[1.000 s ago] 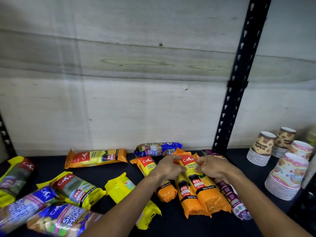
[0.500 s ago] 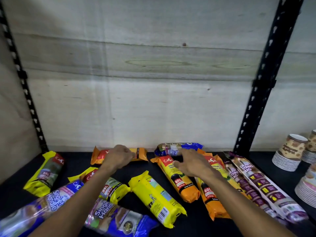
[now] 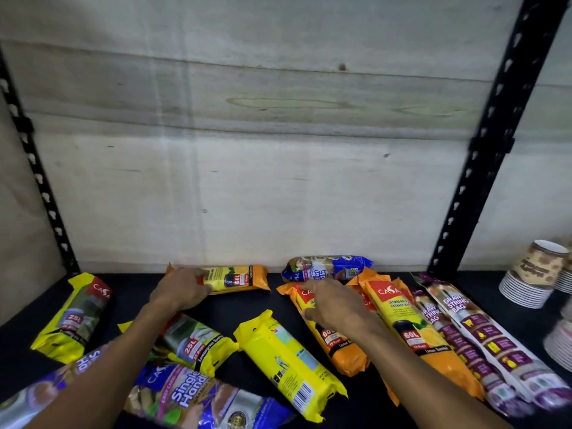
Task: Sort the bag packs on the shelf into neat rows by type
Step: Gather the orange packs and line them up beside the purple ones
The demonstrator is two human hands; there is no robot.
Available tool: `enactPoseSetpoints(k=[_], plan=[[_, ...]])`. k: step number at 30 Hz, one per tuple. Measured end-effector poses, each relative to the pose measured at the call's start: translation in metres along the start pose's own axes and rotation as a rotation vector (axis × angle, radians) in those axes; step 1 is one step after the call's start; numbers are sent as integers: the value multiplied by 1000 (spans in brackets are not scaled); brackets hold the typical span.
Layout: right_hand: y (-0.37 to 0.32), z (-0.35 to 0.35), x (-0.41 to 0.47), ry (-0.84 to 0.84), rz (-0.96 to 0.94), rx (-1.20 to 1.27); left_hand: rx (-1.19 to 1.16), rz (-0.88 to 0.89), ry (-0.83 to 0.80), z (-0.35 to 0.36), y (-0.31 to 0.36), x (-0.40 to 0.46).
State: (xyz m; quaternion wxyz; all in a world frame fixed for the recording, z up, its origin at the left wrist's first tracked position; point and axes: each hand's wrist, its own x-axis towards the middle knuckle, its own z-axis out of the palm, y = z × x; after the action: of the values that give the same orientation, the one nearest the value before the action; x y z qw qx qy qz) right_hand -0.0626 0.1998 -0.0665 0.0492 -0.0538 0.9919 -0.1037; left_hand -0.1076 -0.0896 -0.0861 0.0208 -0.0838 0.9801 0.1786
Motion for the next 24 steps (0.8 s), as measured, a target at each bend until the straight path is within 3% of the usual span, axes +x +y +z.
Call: enactPoseSetpoints(k=[24], plan=[[19, -16, -32, -42, 80, -250, 66, -20, -38, 0, 3, -9]])
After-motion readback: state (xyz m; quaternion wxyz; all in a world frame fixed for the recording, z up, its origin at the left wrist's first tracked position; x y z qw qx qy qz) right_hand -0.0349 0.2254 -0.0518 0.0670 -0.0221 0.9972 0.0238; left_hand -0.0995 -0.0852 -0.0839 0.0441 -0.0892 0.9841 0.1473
